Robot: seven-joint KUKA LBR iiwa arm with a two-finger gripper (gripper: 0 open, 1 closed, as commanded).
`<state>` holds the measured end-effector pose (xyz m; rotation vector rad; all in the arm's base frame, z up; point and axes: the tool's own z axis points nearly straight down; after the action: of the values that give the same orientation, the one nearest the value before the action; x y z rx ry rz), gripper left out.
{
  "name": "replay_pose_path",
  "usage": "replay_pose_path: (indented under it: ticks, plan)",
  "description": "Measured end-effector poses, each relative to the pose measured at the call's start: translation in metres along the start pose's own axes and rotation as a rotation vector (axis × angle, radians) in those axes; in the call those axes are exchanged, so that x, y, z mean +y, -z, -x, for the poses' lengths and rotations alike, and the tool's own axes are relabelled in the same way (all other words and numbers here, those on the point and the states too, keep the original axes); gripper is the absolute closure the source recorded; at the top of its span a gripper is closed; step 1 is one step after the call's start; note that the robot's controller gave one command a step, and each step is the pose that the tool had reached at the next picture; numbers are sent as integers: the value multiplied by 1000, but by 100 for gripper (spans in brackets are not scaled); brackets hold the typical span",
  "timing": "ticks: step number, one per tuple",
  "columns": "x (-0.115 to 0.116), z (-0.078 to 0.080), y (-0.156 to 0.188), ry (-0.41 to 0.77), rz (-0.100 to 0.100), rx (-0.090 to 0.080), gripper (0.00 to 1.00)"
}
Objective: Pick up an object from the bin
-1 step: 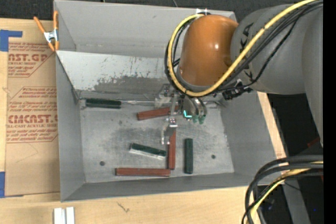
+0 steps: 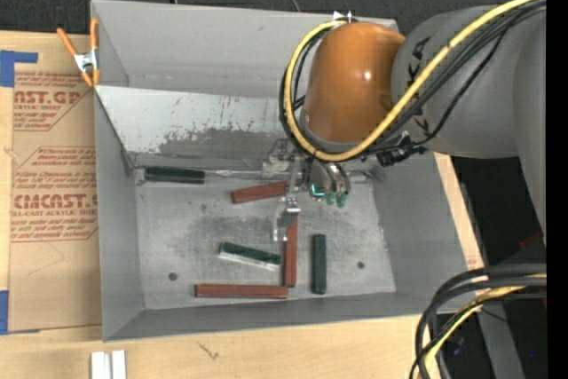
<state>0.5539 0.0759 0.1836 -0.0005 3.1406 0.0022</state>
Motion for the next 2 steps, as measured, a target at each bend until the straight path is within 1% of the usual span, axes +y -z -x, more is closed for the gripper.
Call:
replay_pose_path:
  ticks: [1,2]
  plan:
    - [1,-15,-52,46,0,-6,0]
    - [27,-37,-108,130,2,-17,100]
